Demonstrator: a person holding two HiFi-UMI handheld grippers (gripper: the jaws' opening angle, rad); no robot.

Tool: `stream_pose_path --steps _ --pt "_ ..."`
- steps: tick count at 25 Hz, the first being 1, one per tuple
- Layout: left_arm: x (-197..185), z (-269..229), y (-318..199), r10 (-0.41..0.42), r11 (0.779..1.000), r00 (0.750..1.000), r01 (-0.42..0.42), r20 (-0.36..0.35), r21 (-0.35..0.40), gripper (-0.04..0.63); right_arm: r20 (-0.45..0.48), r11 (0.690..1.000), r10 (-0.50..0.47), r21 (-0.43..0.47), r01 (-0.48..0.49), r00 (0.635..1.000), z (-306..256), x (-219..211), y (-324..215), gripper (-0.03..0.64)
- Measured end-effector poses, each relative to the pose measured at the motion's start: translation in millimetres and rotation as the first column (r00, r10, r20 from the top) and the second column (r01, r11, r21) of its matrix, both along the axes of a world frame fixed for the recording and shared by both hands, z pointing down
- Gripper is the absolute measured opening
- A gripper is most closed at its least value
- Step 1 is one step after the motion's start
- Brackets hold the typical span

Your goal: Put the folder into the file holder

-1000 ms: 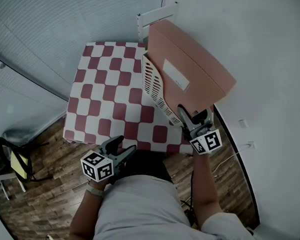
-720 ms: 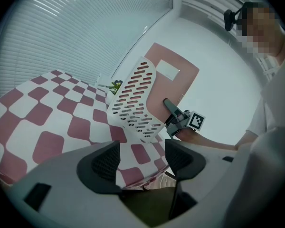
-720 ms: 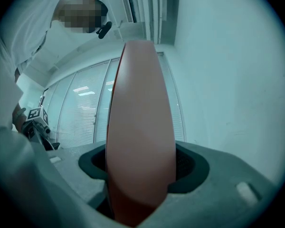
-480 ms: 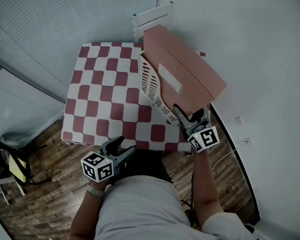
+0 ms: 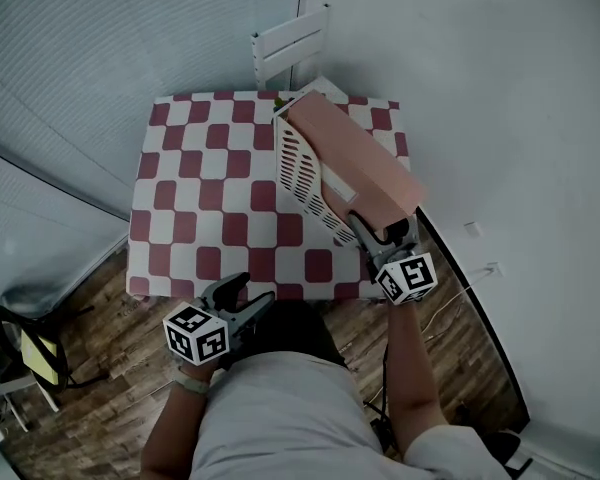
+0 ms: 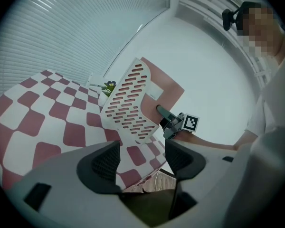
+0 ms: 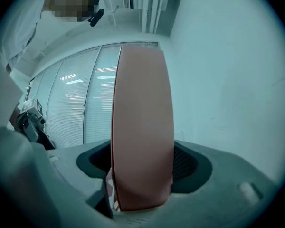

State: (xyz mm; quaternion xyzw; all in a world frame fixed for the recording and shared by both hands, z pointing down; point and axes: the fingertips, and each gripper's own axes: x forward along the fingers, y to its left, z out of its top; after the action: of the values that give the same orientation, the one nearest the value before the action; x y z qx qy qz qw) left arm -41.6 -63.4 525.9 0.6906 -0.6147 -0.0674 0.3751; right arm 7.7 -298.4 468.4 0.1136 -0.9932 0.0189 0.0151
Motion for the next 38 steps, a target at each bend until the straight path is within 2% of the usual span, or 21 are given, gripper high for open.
stream_pose_path --steps 7,13,21,26,32,38 --pt "-7 -21 -3 0.095 0.995 0.995 -0.095 0.018 0.024 0.291 0.021 0.996 0.094 -0.011 -0.094 0.995 -22 18 2 0.330" --pt "-10 -45 -13 0.208 0.977 0.977 -0.210 0.036 0.041 0.291 0.030 0.976 0.212 -0.061 -0.210 0.977 -45 46 13 0.330" --pt "2 -83 -30 0.357 0.928 0.926 -0.367 0.125 0.067 0.291 0.010 0.940 0.322 -0.125 -0.318 0.947 -77 80 58 0.327" --pt "8 -104 -41 0.419 0.895 0.893 -0.437 0.162 0.093 0.291 -0.026 0.903 0.396 -0.170 -0.395 0.918 -88 93 96 0.301" --pt "15 -123 -52 0.447 0.872 0.875 -0.472 0.184 0.127 0.291 -0.055 0.877 0.442 -0.185 -0.444 0.895 -97 106 139 0.262" --pt "19 -140 -54 0.469 0.847 0.849 -0.510 0.241 0.148 0.291 -0.081 0.848 0.490 -0.187 -0.496 0.868 -100 115 169 0.239"
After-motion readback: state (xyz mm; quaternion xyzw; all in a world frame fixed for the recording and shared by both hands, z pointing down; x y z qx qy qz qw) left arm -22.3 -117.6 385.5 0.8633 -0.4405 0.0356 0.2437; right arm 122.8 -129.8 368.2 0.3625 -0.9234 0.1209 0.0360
